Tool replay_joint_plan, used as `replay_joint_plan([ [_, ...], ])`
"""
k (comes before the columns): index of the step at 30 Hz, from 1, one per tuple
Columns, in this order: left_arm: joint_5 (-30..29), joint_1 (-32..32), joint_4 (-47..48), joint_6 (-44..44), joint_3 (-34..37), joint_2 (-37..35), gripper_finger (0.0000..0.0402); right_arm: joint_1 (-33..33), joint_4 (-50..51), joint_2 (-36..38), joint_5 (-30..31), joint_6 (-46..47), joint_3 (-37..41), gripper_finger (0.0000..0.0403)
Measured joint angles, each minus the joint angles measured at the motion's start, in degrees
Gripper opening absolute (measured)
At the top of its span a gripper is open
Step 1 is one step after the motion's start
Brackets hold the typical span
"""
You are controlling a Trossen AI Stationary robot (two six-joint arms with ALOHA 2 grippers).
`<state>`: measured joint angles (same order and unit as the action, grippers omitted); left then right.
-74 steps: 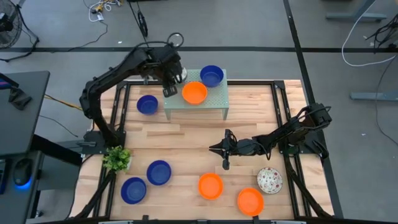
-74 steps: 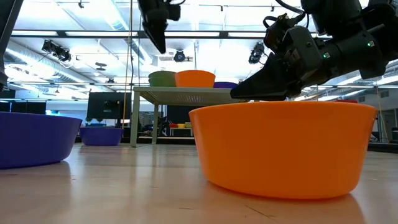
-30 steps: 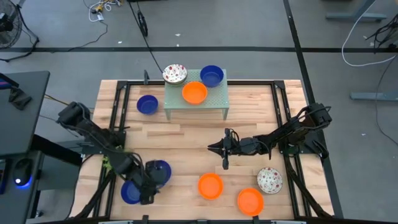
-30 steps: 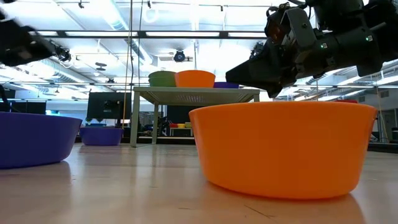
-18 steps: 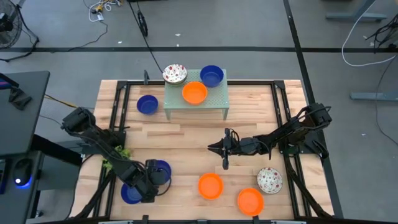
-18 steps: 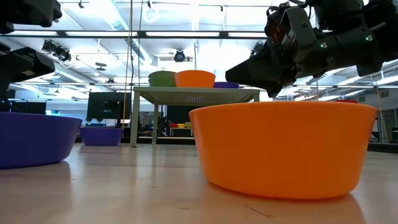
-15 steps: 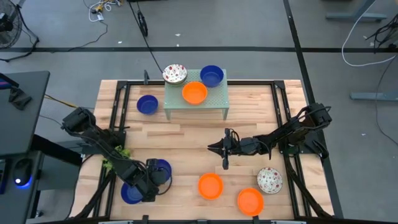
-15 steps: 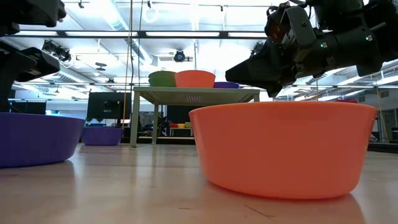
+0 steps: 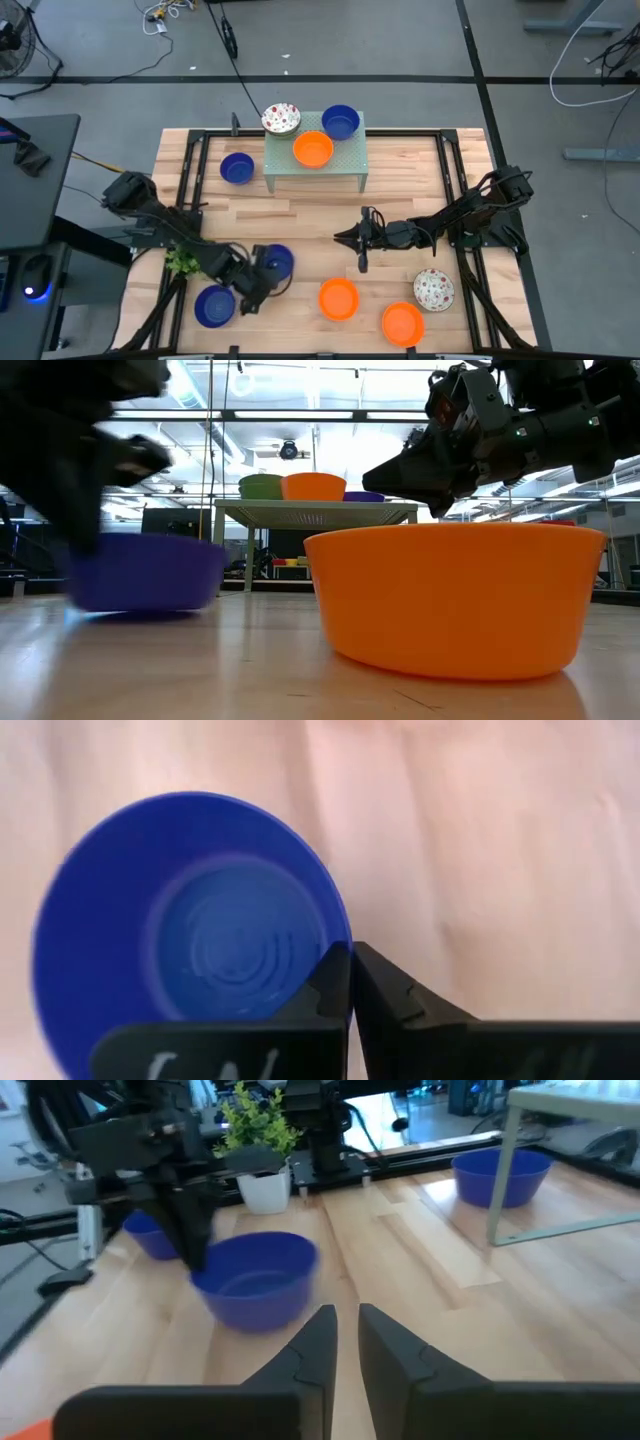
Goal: Pick & Place Mini bowls
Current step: Stack the blue bowl on the blue bowl on the shelf
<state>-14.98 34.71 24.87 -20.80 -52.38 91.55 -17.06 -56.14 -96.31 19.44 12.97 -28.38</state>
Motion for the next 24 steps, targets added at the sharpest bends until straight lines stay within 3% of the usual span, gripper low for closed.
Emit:
replay_joint_plan([
  [7,0.09,-9.22,-8.84,17.87,0.02,0.00,0.0005,0.00,-1.64,0.47,-6.54,0.03,0.00,0.0058],
  [12,5.86,-14.71,-16.19,28.88,0.04,0.00,0.0005,0.50,2.83,2.45,-12.11,-2.90,-3.95,0.0099],
  [14,8.02,-16.55,-18.56,31.64,0.04,0.00,0.0004,0.88,10.79,3.32,-14.15,-5.37,-7.72,0.0122],
  [20,11.06,-20.73,-19.85,33.93,0.04,0.00,0.0007,2.58,53.20,4.66,-17.42,-18.10,-26.09,0.0177],
  [24,11.19,-22.17,-20.45,33.97,0.07,0.00,0.0005,3.71,67.03,4.15,-17.48,-24.70,-33.98,0.0186],
])
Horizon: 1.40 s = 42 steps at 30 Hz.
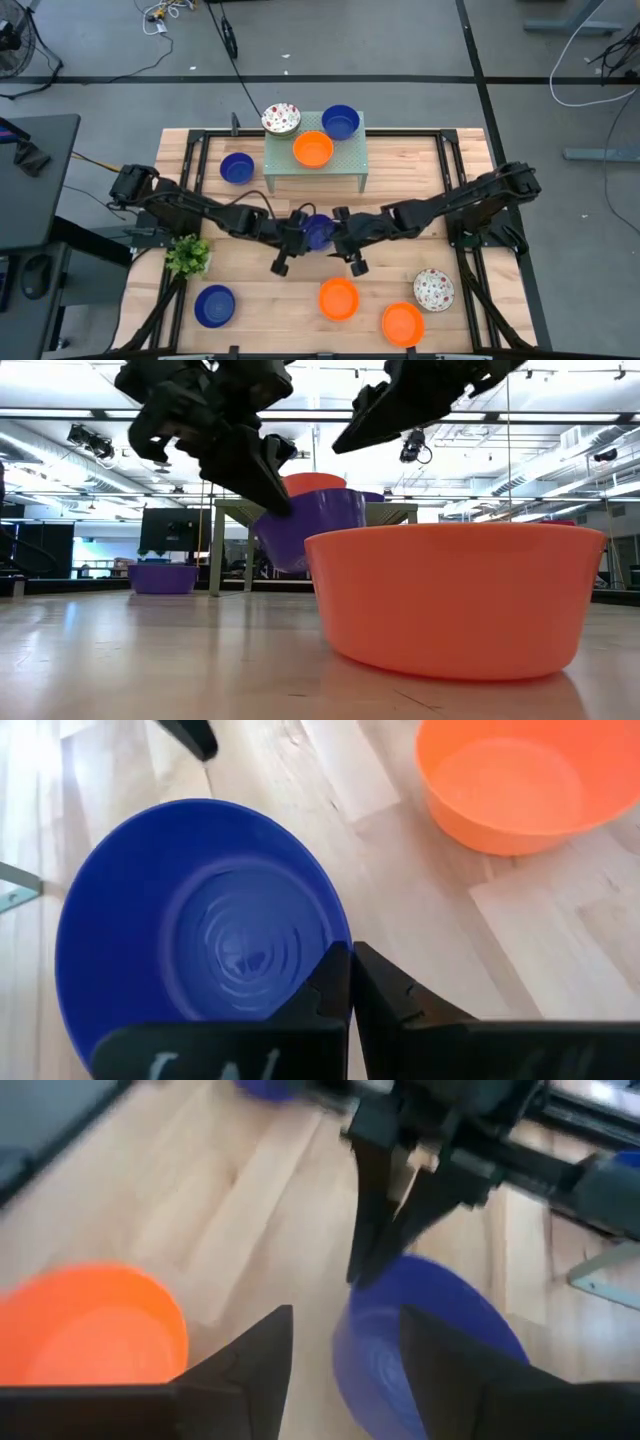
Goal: Pick & Place Mini bowls
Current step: Stack the blue bowl on the blue bowl on the shelf
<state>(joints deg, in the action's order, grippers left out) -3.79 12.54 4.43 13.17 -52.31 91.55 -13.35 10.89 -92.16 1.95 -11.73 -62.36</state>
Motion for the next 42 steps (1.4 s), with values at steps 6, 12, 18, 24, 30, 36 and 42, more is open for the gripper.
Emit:
replay_joint_plan([
  [6,-1.07,-0.88,-1.65,0.16,0.00,0.00,0.0012,2.66,5.13,-0.17,-1.99,-4.18,-1.30,0.0168],
  [12,-1.49,-0.86,-3.38,1.46,0.00,0.00,0.0006,3.54,5.46,-1.88,-3.08,-6.33,-1.30,0.0154],
  [18,-1.76,-0.86,-5.38,1.64,0.00,0.00,0.0014,3.52,5.38,-2.34,-3.10,-7.18,-1.23,0.0124],
  [24,-3.06,-0.86,-6.44,1.61,0.04,0.00,0.0009,3.52,6.50,-2.32,-3.13,-6.81,-1.23,0.0047],
  [30,-4.08,-0.82,-7.77,-0.63,0.04,-0.04,0.0035,2.46,7.75,-2.32,-3.24,-5.06,-1.23,0.0010],
  [36,-4.32,-0.86,-7.23,-6.07,-0.51,-1.58,0.0118,0.81,8.43,-2.36,-0.89,0.02,2.77,0.0005],
  [42,-5.45,-0.86,0.13,-9.55,-0.50,-3.64,0.0181,-1.65,9.79,-0.36,2.65,6.25,5.64,0.0002],
])
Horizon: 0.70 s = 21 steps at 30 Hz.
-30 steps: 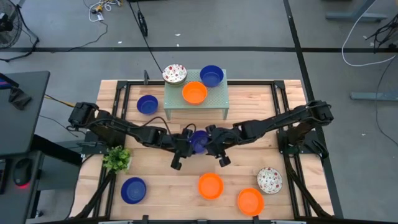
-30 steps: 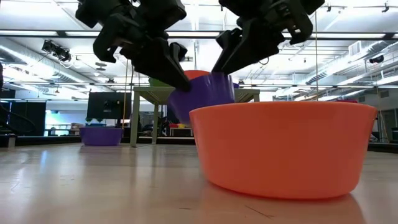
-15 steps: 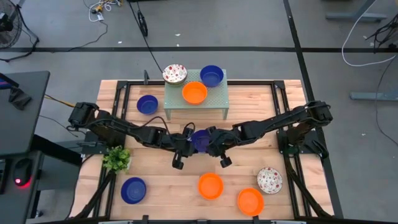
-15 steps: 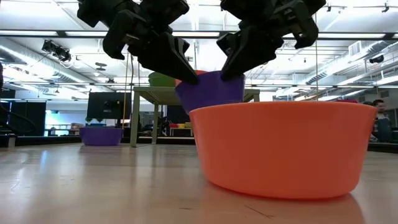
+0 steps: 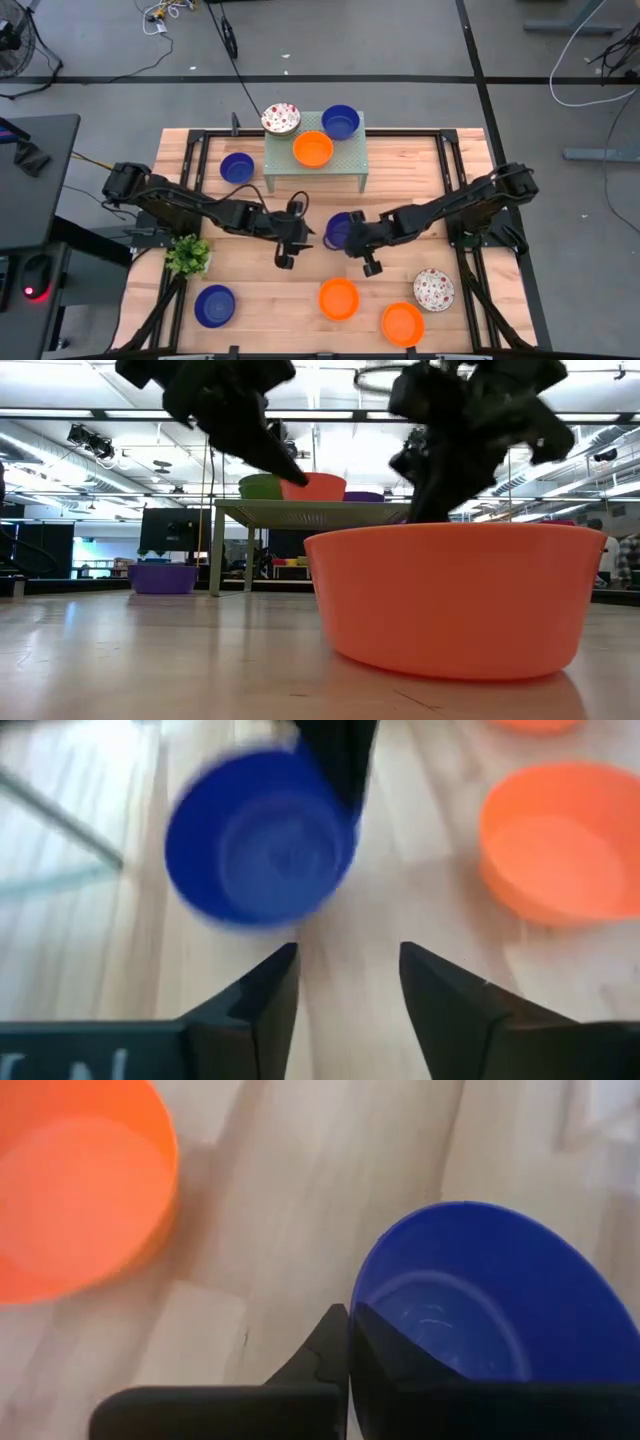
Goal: Pick & Place Mini bowls
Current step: Stack the blue bowl on the blue bowl on the shelf
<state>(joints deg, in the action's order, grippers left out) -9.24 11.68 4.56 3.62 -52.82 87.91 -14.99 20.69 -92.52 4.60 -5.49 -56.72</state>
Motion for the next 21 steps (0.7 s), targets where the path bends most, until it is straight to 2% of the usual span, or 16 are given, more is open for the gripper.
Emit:
replay_joint_plan([
  [2,-0.46,0.18,1.61,-2.02,0.51,0.07,0.0186,-1.08,1.53,2.30,2.19,1.33,-0.09,0.0002],
  [6,-2.42,1.63,-5.71,-6.42,6.75,0.10,0.0179,-2.36,4.78,8.39,6.79,2.03,-0.09,0.0001],
  [8,-3.99,3.02,-13.82,-8.71,11.61,-0.55,0.0171,-2.44,5.36,12.24,8.17,2.02,-0.09,0.0001],
  [13,-5.23,6.02,-42.48,-13.37,23.99,-0.65,0.0151,-1.10,4.55,21.02,10.03,-0.74,-1.13,0.0001],
  [16,-9.19,6.75,-53.28,-13.65,28.71,-0.69,0.0141,1.78,2.80,22.72,11.41,-4.95,-4.59,0.0000],
  [21,-15.85,6.24,-58.20,-13.37,32.49,-0.69,0.0128,11.22,3.62,20.30,11.30,-14.85,-12.80,0.0000],
])
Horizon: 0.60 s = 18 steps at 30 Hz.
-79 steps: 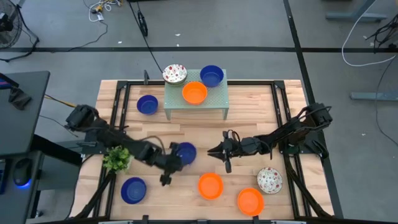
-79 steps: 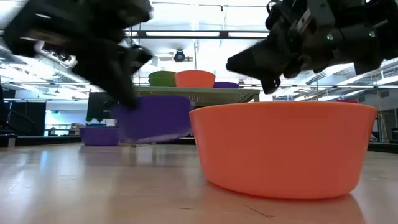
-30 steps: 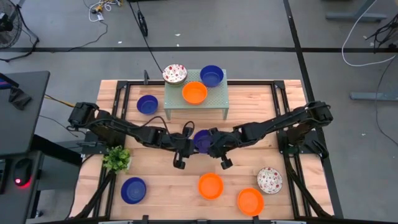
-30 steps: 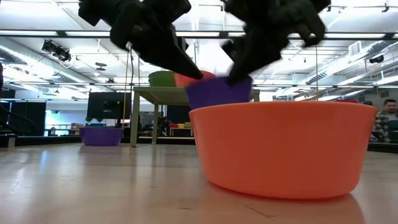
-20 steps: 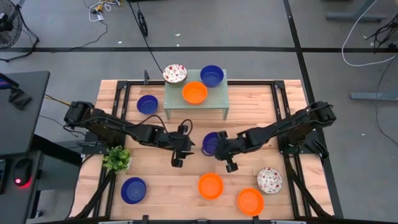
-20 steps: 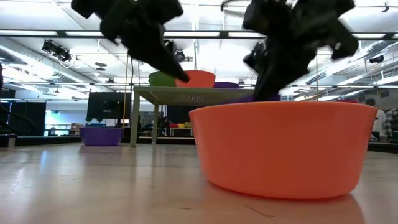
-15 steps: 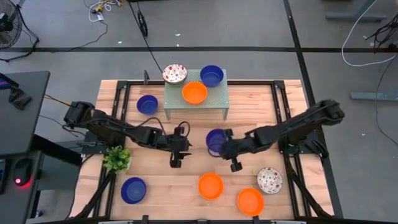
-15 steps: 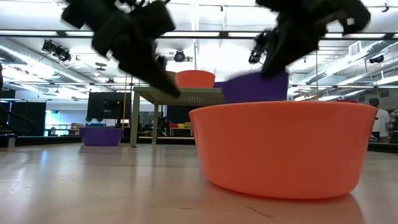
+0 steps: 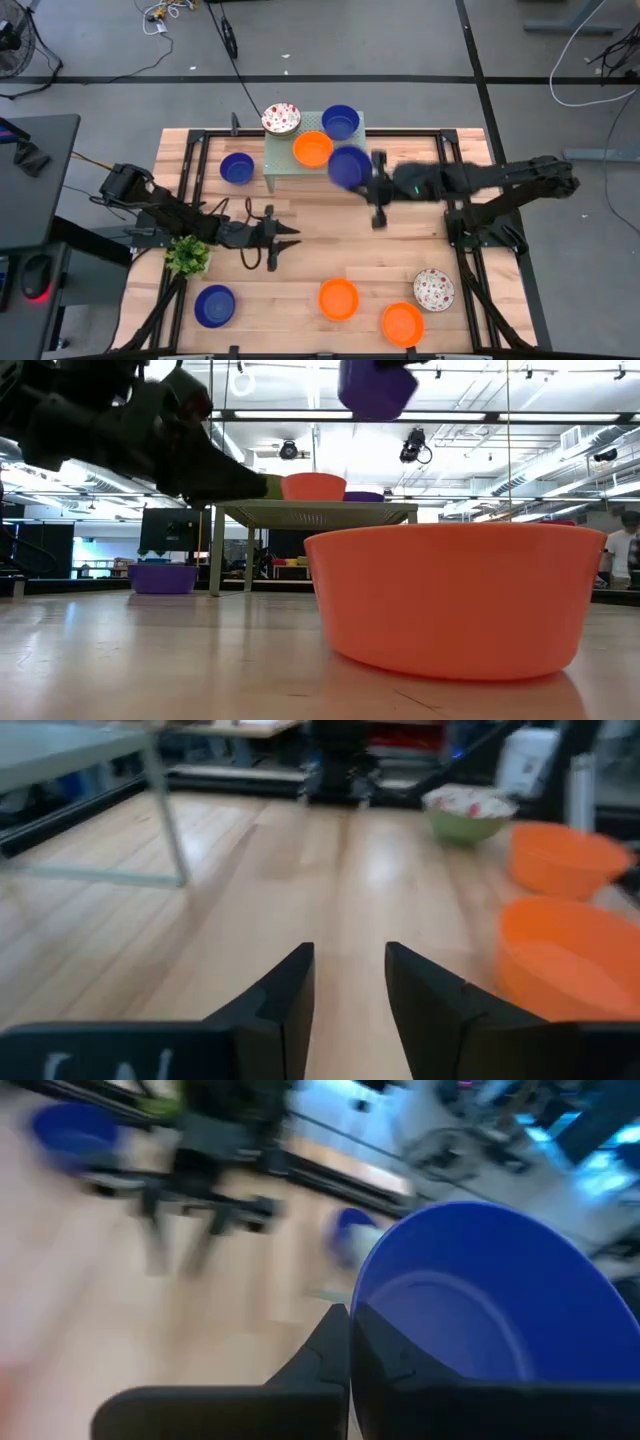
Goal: Pick & Place Mini bowls
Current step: Stack the blue bowl on the blue bowl on the shelf
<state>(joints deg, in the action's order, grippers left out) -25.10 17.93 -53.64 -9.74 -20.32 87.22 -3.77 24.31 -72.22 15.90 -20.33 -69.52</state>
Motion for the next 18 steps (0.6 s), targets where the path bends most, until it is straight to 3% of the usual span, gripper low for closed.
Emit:
replay_joint_plan([
  [4,-0.48,-0.50,0.31,-0.15,0.82,0.03,0.0126,11.31,0.47,-4.25,-3.63,-6.14,-6.64,0.0000],
  [10,-0.21,-0.43,0.85,-0.14,0.99,0.02,0.0126,26.55,2.94,-13.66,-16.72,-7.82,-14.02,0.0000],
  [18,-0.16,-0.43,2.20,-0.15,0.99,0.02,0.0126,33.69,6.74,-22.16,-20.18,-7.74,-16.06,0.0002],
])
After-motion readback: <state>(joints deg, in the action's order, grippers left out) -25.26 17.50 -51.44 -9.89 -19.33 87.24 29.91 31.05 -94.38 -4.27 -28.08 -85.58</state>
